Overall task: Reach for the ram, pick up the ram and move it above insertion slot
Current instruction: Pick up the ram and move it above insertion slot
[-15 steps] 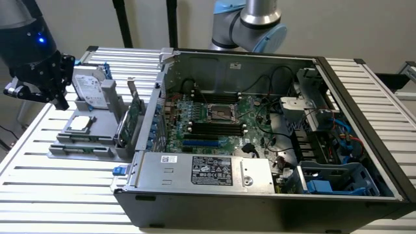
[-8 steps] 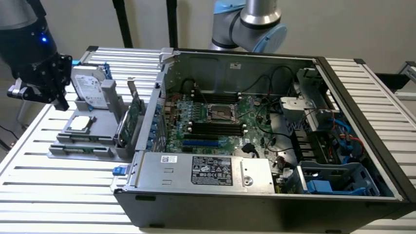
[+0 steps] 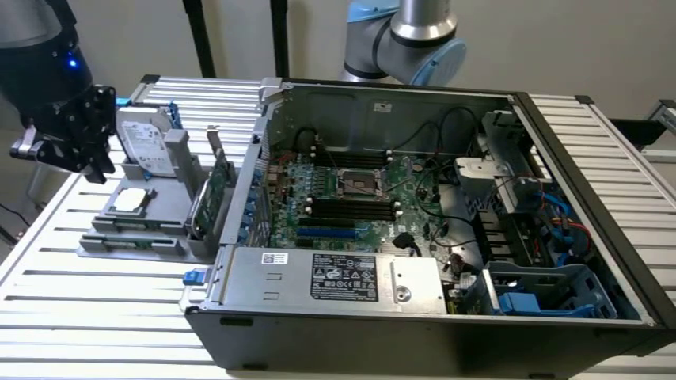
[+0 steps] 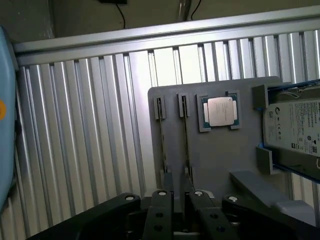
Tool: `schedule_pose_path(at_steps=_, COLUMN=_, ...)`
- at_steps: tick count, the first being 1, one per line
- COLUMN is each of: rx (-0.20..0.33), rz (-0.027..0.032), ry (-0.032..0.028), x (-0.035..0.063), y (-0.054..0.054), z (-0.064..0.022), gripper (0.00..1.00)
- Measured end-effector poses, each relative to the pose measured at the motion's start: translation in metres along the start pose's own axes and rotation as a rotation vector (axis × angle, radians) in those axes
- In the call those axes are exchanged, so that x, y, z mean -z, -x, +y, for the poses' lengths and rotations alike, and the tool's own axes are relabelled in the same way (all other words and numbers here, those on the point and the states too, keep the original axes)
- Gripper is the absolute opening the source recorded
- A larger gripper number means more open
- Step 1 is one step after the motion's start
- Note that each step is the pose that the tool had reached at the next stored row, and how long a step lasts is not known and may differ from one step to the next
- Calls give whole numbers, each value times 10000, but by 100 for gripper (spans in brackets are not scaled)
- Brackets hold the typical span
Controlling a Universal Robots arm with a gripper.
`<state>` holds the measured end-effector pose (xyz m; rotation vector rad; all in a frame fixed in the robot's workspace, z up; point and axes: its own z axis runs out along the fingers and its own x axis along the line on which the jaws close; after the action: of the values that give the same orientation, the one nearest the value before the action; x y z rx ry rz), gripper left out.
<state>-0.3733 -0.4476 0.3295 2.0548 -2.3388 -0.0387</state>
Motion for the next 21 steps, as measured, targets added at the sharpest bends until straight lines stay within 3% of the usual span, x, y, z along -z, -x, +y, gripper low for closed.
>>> schedule_pose_path(at_steps=1, rx=-1, rz=0, ry=0, x=-1, y=1, z=0, gripper=30)
schedule_pose_path(at_steps=3, rx=0, rz=0, ry=-1, x=-31, y=1, z=-1, gripper=30)
schedule_pose_path(at_steps=4, rx=5, rz=-1, ry=-2, x=-50, y=0, z=-2, gripper=36)
schedule_pose_path(at_steps=21, rx=538, rz=19, ry=-4, x=-359, y=0, z=-13, gripper=36)
